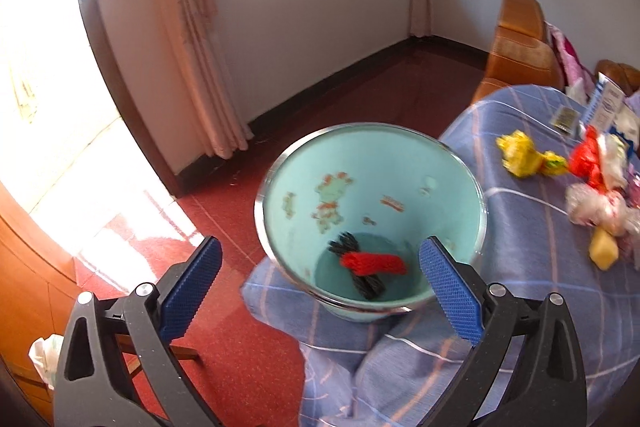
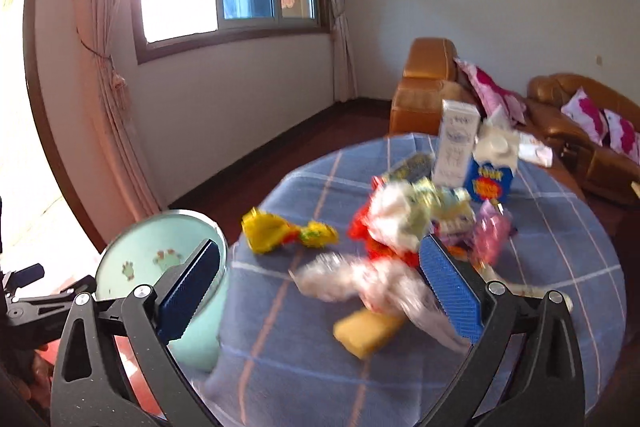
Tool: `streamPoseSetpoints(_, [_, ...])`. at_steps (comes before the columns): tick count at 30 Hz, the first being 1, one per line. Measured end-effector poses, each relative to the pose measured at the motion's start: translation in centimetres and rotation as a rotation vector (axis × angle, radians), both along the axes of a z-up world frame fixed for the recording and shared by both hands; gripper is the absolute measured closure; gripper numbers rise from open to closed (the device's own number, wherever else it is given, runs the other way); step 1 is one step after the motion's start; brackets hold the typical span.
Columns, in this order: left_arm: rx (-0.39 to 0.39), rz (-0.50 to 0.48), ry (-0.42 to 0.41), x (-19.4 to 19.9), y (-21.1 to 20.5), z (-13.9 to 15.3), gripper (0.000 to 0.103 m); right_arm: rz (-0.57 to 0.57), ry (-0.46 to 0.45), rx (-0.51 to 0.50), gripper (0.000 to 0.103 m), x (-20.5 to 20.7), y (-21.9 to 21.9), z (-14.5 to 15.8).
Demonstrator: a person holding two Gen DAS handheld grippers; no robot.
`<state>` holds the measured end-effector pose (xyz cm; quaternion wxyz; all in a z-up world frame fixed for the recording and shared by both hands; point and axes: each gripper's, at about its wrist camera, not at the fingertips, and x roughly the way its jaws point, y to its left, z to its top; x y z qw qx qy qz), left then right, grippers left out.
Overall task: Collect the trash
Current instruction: 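Grasp the long snack wrapper with the right tool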
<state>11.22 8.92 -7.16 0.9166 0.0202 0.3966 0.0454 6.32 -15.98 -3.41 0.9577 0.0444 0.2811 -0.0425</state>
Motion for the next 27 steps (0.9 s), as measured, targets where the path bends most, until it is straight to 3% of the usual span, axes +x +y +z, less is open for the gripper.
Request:
streamPoseSetpoints(7, [-0.023,-0.158,0.001,-2.5,-6.8,-0.9,0.006,-0.211,-0.020,-0.096,0.005,-5.2,-6.4,-1.7])
streamPoseSetpoints(13, [0.080,-0.297,-0.006,-3.6,-12.3,-2.0,0.006,-0.256,0.029,-0.056,0.006,-6.5,-12.0,-2.6])
streamPoseSetpoints(18, [0.081,-0.323,0.026,-2.9,-13.8,-2.5,0.006,-0.168,0.055,-0.116,0.006,-5.4,-14.1,-2.3])
streamPoseSetpoints(21, [0.085,-0.324,0.041,-2.2,-14.6,-2.3,0.006,-0.055,0.107,-0.170,0.007,-4.0,-13.9,-2.6])
streamPoseSetpoints(24, [0.085,-0.340,0.033,-2.1,-15.4,-1.8,0.006,0.043,0.132,-0.293,0.019,-2.5,-13.1,-3.1])
streamPoseSetpoints(27, [0.105,-0.361,0.022,-2.2,-16.3,-1.3,0.006,0.108,0.170,-0.310,0.021,-1.4,-13.6,-3.8])
